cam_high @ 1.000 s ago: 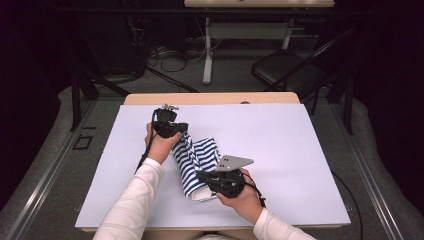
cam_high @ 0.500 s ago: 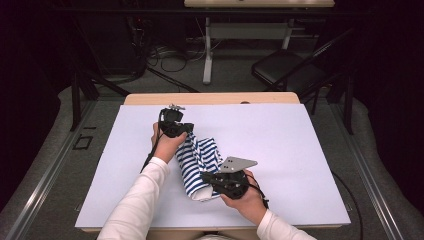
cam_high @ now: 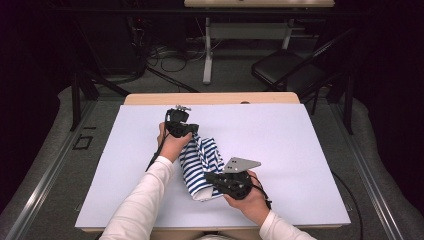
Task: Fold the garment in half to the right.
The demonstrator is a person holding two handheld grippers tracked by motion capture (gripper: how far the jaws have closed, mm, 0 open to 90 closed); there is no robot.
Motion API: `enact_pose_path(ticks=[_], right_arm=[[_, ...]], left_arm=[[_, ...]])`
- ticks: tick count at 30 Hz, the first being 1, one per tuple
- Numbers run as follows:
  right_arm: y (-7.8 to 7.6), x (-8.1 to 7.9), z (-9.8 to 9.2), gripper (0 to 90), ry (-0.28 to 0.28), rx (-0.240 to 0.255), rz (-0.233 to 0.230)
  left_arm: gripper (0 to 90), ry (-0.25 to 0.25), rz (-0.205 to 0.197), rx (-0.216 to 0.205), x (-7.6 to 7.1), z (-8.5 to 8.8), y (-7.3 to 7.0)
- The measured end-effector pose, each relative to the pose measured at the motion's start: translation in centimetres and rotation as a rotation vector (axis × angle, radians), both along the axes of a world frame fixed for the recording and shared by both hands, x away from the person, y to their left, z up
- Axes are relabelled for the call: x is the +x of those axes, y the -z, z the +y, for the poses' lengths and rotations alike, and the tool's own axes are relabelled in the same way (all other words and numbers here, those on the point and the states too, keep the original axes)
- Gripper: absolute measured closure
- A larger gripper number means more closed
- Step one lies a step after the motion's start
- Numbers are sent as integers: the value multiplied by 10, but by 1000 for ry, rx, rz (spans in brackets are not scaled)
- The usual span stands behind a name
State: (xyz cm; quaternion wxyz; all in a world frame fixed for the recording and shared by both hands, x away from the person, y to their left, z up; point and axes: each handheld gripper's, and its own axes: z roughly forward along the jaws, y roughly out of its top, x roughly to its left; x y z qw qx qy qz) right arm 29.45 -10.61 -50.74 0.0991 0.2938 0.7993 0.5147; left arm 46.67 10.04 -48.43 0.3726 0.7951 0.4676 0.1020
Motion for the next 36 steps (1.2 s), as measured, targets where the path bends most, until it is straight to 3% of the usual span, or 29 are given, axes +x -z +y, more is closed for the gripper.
enact_pose_path(ticks=[36], right_arm=[[21,-1,-15,857,40,-51,57]], left_arm=[[865,39,68,41,11,-31,32]])
